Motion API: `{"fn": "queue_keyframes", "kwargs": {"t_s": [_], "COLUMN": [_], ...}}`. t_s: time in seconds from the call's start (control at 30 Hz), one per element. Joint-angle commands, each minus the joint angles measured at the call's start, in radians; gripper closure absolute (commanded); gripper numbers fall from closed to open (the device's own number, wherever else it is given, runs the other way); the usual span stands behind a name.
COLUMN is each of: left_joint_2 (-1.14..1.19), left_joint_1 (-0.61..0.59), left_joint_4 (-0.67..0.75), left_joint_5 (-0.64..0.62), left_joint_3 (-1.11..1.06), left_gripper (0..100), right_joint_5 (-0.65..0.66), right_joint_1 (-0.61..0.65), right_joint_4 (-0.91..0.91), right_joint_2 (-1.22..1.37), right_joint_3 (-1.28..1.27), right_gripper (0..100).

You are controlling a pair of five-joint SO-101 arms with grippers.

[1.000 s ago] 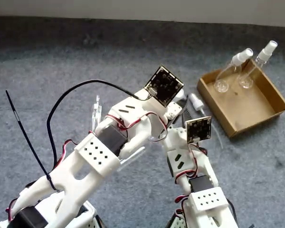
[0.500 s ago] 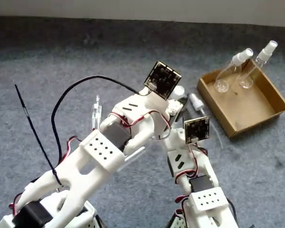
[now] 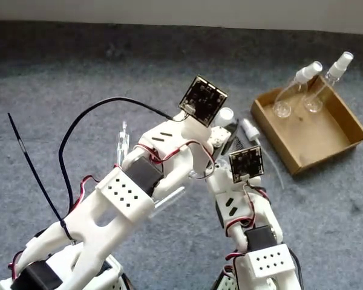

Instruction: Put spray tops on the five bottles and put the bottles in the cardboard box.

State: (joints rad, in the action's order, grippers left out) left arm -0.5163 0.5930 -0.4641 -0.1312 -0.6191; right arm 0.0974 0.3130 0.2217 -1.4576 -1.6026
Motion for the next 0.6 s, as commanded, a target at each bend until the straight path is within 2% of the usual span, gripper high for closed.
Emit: {"fn": "queue_keyframes", "kwargs": {"t_s": [0.0, 0.17, 0.57], "left_joint_2": [-0.030, -0.038, -0.039], "left_joint_1": [0.002, 0.012, 0.021], "left_joint_4": [-0.011, -0.012, -0.008], "left_joint_5": [-0.011, -0.012, -0.035], "left_joint_3": [0.022, -0.012, -0.096], "left_gripper": [99, 99, 99], "right_joint_5": [0.015, 0.015, 0.009], "right_joint_1": [0.007, 0.007, 0.002], "right_joint_4": [0.070, 0.151, 0.156], "right_joint_2": [-0.097, -0.127, -0.134], "right_joint_3": [0.073, 0.079, 0.079], "right_gripper": [89.9, 89.9, 89.9]}}
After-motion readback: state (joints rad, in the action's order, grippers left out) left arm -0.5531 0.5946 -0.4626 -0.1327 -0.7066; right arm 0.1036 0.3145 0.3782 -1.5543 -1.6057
